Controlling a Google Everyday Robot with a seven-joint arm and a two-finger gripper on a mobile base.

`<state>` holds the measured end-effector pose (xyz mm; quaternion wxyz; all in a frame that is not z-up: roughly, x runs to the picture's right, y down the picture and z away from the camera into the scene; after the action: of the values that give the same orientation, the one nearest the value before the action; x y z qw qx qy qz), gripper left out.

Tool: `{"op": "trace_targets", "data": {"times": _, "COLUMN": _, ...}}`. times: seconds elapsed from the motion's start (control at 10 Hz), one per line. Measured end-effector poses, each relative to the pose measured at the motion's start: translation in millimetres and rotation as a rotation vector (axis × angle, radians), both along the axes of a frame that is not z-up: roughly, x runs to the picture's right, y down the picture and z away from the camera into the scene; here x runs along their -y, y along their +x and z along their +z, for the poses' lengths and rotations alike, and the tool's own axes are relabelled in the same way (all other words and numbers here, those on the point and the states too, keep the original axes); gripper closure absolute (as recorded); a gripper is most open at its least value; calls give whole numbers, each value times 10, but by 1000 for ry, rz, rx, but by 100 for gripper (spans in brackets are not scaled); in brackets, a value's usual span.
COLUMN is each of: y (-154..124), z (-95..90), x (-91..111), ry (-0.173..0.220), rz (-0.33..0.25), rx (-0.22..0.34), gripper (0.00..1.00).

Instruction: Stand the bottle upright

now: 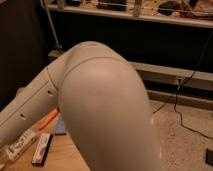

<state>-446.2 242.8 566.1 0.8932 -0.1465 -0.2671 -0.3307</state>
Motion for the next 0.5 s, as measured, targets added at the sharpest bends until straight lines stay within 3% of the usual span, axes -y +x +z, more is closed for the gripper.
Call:
{"op": "trace_targets", "data": {"times": 0.2, "y": -69, "z": 157, "x": -159, "ry": 13, "rz": -107, "rx": 4, "gripper": 35}}
{"op": "trace_targets", "data": {"times": 0.5, "y": -199, "z": 407, "x": -328, "ry": 17, "rz": -177, "rx": -43, "gripper": 35}}
